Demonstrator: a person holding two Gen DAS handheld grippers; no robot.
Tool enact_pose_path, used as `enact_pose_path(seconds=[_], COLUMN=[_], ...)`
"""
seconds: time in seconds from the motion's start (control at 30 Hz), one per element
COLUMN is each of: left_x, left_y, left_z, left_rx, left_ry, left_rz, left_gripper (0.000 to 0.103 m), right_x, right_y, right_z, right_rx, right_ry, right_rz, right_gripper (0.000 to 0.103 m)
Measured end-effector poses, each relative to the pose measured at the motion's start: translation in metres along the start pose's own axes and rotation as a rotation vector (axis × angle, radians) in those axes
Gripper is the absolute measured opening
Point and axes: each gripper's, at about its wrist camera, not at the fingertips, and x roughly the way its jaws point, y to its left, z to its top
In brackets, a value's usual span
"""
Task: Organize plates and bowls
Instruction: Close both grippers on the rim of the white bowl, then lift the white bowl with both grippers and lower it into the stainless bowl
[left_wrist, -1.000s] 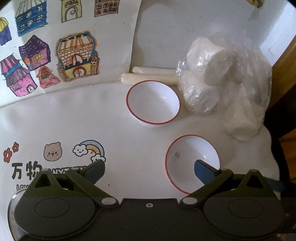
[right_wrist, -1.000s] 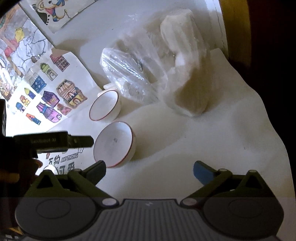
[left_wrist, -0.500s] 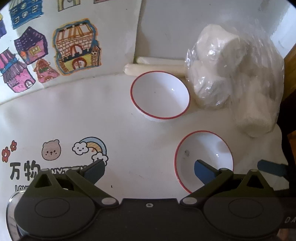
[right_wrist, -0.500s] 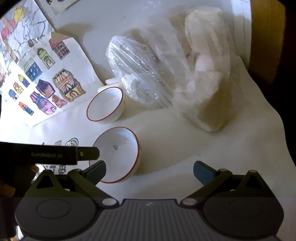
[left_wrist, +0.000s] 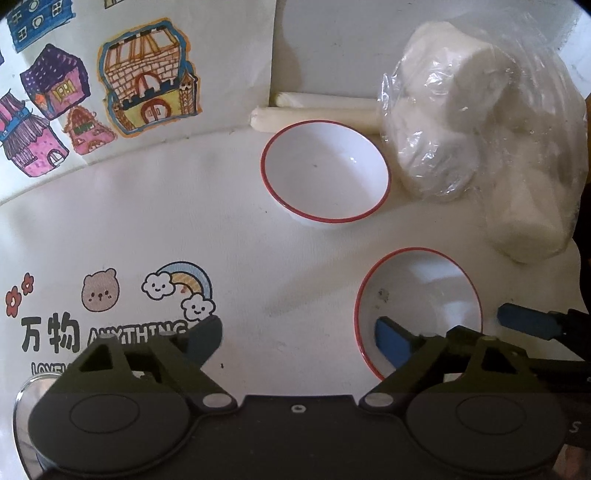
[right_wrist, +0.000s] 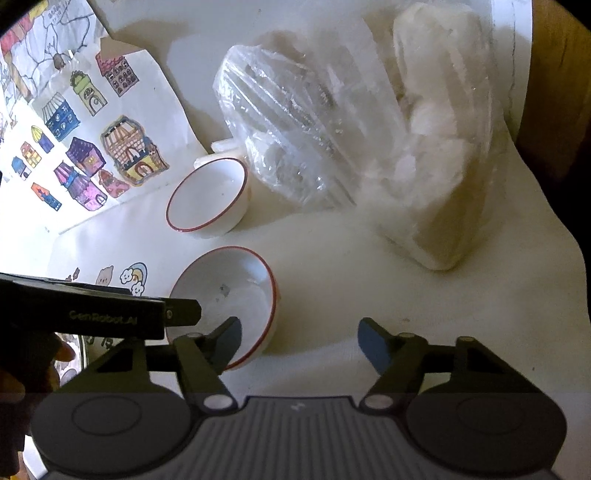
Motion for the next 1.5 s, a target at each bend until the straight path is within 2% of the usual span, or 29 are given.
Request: enact_pose_path(seconds=[0.13, 0.2, 0.23, 0.3, 0.5, 0.6, 0.67, 0.9, 1.17, 1.5], left_x=[0.001, 0.001, 0.001, 0.001, -0.001, 0.0, 0.002, -0.013, -0.048, -0.079], left_y=[0.001, 0.0, 0.0, -0.002, -0.008, -0.008, -0.009, -0.009, -0.016, -0.011], left_z=[0.002, 0.001, 0.001, 0.001, 0.0, -0.001, -0.001, -0.006, -0.012, -0.031], left_rx=[-0.011, -0.012, -0.015, -0.02, -0.018, -0.04, -0.048, -0.051, -0.041, -0.032], left_ry=[0.006, 0.007, 0.009, 0.009, -0.006, -0.012, -0.012, -0.041, -0.097, -0.113], left_rz=[-0.026, -0.046, -0.062, -0.087, -0.139, -0.164, -0.173, -0.178, -0.203, -0.253], left_gripper=[0.073, 0.059, 0.056, 0.043, 0.016, 0.009, 0.006, 0.006, 0.006, 0.006], right_x=[0.002, 0.002, 0.003, 0.004, 0.008, 0.008, 0.008, -0.005, -0.037, -0.075], right_y=[0.0, 0.0, 0.001, 0.0, 0.001, 0.001, 0.002, 0.004, 0.007, 0.018], right_z=[0.0, 0.0, 0.001, 0.001, 0.002, 0.003, 0.003, -0.002, -0.008, -0.029], right_rx=[0.004, 0.01, 0.013, 0.026, 0.056, 0.078, 0.086, 0.097, 0.089, 0.088], right_ry=[0.007, 0.008, 0.009, 0.012, 0.026, 0.029, 0.029, 0.008, -0.039, -0.073], right_rz=[0.013, 0.022, 0.025, 0.04, 0.078, 0.098, 0.1, 0.104, 0.111, 0.12], right_gripper=[0.062, 0.053, 0.049, 0.042, 0.026, 0.017, 0.016, 0.014, 0.014, 0.014])
